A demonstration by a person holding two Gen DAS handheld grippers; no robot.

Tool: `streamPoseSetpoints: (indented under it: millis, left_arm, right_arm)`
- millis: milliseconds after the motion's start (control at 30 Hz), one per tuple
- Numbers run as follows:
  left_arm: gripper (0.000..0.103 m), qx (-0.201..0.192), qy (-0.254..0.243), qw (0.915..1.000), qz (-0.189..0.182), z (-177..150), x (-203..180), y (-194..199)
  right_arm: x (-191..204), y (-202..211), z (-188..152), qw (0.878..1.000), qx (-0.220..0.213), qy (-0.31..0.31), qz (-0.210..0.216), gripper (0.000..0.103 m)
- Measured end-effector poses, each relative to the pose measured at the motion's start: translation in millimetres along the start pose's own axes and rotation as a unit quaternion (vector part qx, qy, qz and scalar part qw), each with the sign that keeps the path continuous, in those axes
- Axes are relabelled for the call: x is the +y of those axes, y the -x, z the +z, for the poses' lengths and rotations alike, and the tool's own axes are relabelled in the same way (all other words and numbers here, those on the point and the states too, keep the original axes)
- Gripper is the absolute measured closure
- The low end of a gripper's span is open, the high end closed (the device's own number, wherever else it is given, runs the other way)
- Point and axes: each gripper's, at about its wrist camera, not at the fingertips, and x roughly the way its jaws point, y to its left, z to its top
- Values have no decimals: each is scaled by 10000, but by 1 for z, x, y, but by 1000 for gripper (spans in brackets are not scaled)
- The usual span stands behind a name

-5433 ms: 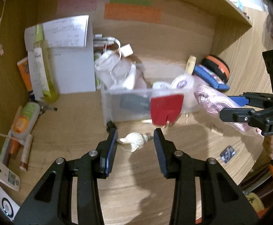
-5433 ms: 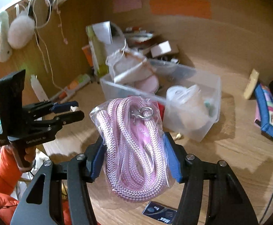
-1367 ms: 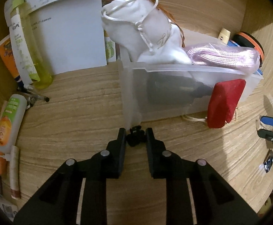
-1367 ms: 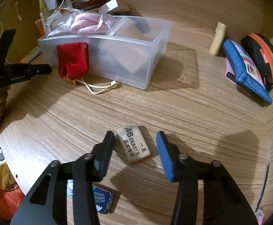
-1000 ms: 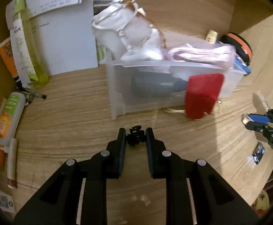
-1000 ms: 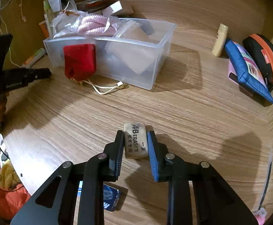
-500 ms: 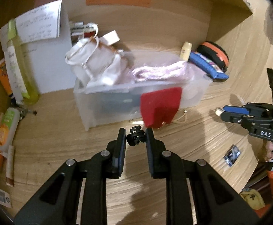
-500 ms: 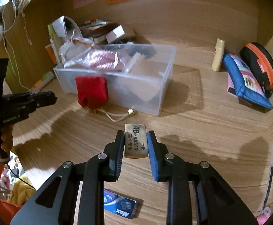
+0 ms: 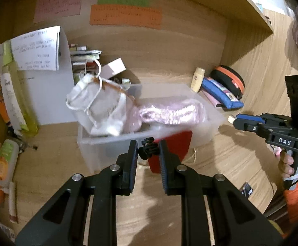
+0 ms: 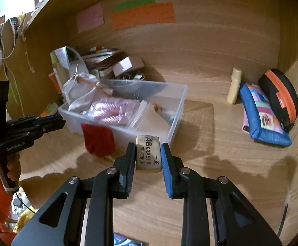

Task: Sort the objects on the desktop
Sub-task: 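Lower black clip and beige eraser into the clear box, open both grippers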

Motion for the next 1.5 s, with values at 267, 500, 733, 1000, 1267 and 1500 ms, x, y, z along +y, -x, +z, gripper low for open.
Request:
streamPoseSetpoints:
  millis: [267, 500, 733, 1000, 1267, 1500]
  left_arm:
    - [83, -30, -43, 10000, -6, 21, 6, -19]
    - [83, 142, 107, 9997, -177, 30, 16, -43]
    - [83, 247, 183, 9991, -298, 31, 27, -60]
    - [76, 171, -18, 9994, -290, 28, 24, -60]
    - [69, 117, -64, 9993, -357, 27, 21, -49]
    - [54, 21, -220, 9993, -316, 11, 7, -23]
  right_arm:
    - [-6, -16, 21, 10000, -19, -36, 29, 81]
    - [-9, -44, 38, 9999, 152, -41, -42, 81]
    - [-15, -57, 46, 9998, 177, -61, -72, 81]
    - [-14, -72, 51, 9993, 252, 13, -271, 81]
    - [-13, -64, 47, 9992, 332, -34, -225, 81]
    - [-7, -30, 32, 9996, 138, 45, -245, 64]
